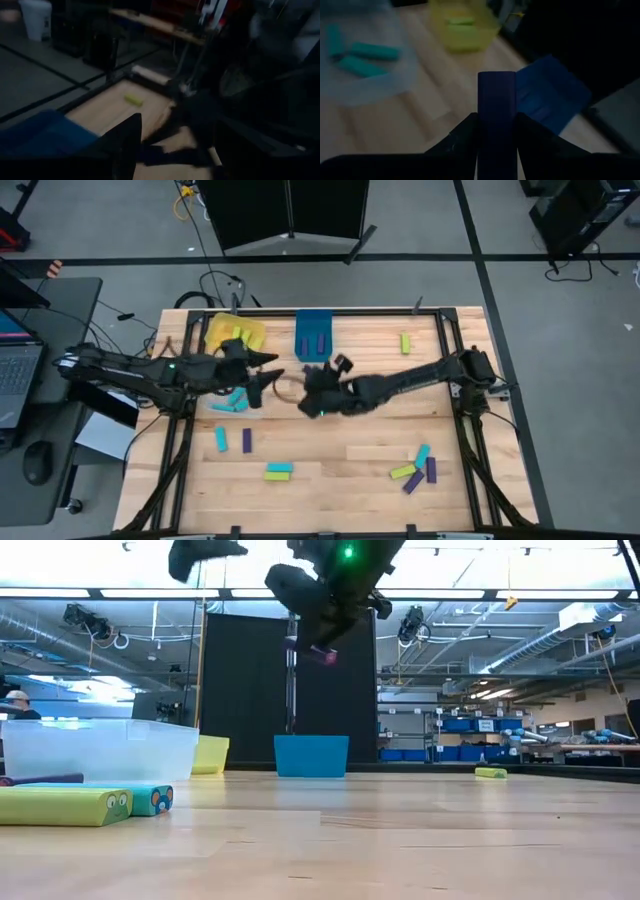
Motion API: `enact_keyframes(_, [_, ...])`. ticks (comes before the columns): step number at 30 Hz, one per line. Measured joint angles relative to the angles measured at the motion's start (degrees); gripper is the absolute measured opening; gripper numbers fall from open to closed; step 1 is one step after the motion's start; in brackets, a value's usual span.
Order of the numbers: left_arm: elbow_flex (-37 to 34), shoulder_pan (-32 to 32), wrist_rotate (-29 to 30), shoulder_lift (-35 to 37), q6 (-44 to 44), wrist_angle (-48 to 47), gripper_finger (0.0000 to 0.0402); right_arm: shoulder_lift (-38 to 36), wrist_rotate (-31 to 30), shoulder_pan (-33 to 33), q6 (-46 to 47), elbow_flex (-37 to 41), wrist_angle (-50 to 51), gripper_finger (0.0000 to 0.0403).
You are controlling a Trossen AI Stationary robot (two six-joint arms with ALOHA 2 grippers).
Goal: Sort blocks
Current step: Put the purple block into the blue bin
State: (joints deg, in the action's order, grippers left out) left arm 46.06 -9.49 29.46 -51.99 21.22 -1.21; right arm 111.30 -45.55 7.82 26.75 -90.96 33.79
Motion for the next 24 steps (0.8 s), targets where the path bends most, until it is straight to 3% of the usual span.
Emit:
enact_keyframes(8, [-0.1,0.0,1.0,11.4,-6.6,0.2,0.0241,0.0,6.8,-10.1,-10.7,0.5,-5.5,0.012])
enact_keyframes(12, [-0.3,0.0,-2.3,13.8,-9.3,1.3,0.0241,0.1,12.8,-15.9,-14.6,2.5,-10.4,0.012])
enact_keyframes(19, [-0.3,0.0,-8.6,14.3,-8.1,15.4,0.0241,0.2,22.9,-24.9,-15.1,6.4,-18.9,0.012])
enact_keyframes(24, [-0.3,0.0,-7.3,13.4,-11.9,24.6,0.0241,0.1,24.2,-27.8,-16.0,6.9,-18.9,0.012])
